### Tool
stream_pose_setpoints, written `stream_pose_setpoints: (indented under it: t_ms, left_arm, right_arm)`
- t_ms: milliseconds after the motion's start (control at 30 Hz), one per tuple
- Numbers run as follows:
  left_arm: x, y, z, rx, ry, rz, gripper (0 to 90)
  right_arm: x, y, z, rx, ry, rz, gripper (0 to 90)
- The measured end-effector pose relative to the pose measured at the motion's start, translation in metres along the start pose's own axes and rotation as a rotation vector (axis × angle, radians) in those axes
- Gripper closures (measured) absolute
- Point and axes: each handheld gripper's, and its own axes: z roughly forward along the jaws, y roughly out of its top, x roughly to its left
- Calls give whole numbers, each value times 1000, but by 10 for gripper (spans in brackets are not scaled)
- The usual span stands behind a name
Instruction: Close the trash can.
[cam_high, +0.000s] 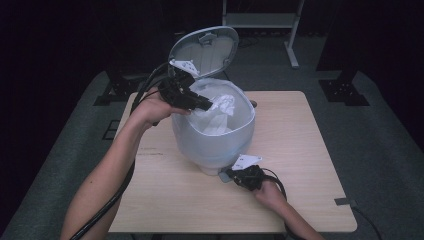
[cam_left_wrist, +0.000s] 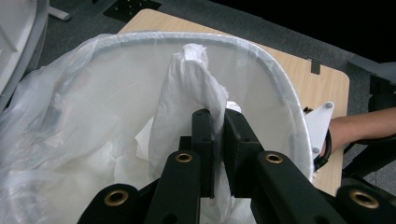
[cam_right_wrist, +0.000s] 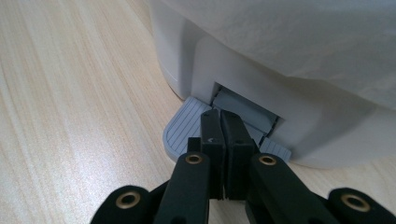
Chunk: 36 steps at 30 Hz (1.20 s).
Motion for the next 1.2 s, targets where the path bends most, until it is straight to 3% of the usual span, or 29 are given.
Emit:
stream_pose_setpoints:
  t_ms: [267,433,633,1000,1200]
  left_arm:
    - [3,0,12,4,-2,1,780]
    - [1,2,14,12,-34,14,737]
    - [1,-3,10,7,-17,12,705]
    - [3,-12,6,-11,-27,-1,661]
    - [0,-13,-2,-27,-26,12,629]
  right_arm:
    - [0,0,0,4,3,1,883]
    - [1,1,0,11,-5,-1,883]
    - [1,2,0,13,-3,2,882]
    - [1,2,0,12,-4,2,882]
    - [1,2,0,13,-9,5,882]
